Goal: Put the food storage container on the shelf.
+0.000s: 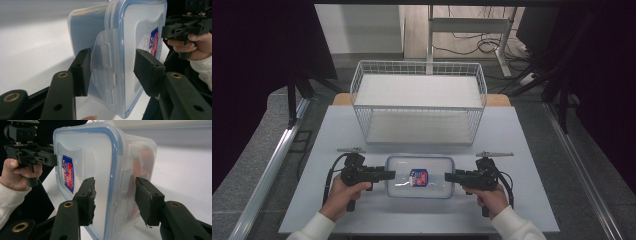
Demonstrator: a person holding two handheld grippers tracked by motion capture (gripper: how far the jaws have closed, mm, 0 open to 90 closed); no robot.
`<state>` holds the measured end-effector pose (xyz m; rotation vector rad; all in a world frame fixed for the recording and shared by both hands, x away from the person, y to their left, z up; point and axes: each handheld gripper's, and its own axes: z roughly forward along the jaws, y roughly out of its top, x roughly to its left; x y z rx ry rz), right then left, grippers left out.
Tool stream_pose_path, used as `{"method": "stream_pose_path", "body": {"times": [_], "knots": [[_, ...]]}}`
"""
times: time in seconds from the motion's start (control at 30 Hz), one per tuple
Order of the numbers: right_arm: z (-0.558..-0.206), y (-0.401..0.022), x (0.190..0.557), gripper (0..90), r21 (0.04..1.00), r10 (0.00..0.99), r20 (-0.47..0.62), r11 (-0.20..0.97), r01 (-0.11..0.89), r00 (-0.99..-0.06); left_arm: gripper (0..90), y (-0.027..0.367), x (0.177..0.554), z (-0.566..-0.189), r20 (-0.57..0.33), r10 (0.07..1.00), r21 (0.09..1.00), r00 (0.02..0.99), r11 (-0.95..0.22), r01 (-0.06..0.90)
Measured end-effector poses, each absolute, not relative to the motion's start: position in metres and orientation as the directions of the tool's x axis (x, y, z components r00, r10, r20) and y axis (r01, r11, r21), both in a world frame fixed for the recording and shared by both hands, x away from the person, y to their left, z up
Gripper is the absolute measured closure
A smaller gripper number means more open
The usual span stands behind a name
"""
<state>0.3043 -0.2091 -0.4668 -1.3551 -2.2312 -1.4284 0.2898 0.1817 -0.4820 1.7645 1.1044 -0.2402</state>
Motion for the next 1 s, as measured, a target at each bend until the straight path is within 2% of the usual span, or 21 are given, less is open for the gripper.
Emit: {"method": "stream_pose_path", "body": {"times": [0.53, 1.0], "knots": [[-0.458, -0.205, 0.349, 51.7, 0.698, 0.589, 0.518, 0.128, 0.704, -0.621, 49.1, 0.185, 0.341, -0.466, -0.553, 0.574, 0.682, 0.604, -0.103, 0.724], [-0.466, -0.2, 0.398, 52.0, 0.7, 0.586, 0.516, 0.132, 0.702, -0.625, 49.3, 0.192, 0.382, -0.48, -0.554, 0.575, 0.692, 0.602, -0.084, 0.717]]}}
